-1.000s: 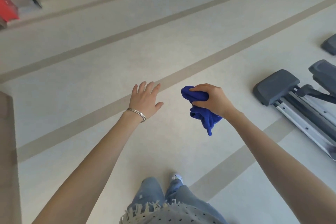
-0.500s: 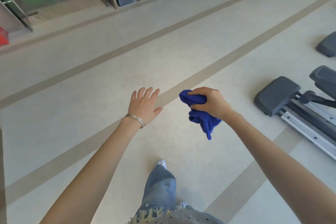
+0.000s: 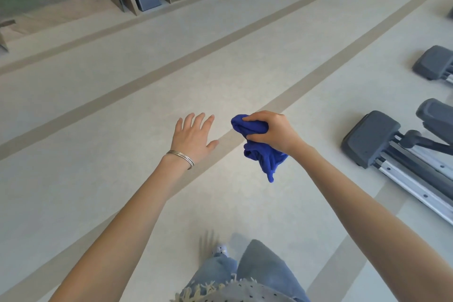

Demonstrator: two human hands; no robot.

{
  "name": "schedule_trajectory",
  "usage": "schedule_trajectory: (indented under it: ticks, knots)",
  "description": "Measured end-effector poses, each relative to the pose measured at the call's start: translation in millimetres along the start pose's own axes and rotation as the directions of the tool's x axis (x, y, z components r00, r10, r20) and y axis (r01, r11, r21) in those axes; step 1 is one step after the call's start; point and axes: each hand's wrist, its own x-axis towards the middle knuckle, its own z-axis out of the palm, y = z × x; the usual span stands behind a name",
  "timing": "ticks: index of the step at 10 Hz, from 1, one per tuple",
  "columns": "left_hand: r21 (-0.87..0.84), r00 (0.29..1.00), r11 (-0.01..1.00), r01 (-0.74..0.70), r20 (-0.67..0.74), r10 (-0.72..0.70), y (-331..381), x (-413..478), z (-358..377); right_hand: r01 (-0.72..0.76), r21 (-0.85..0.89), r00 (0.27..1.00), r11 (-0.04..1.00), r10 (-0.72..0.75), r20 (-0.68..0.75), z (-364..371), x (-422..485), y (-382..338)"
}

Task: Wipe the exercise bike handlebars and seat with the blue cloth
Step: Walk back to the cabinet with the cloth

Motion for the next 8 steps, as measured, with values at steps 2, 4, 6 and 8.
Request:
schedule_trajectory:
  ticks: [2,4,6,8]
  knots:
    - [-0.023,1.000,1.000,0.001,0.015,-0.001,-11,39,7,-0.016,-0.001,0.999,1.000,0.016,0.028,-6,43,9]
    - [-0.003,0.999,0.999,0.041,0.020,-0.041,-12,94,14,-0.008,-0.022,0.997,1.000,0.010,0.072,-28,96,34]
    - [0.002,0.999,0.999,0.044,0.016,-0.044,6,178,7,0.009,-0.064,0.994,0.998,-0.002,0.106,-75,162,71]
    - [0.010,0.996,0.996,0.093,-0.001,-0.093,20,259,-1,0.052,-0.074,0.993,0.996,-0.044,0.113,-122,228,98]
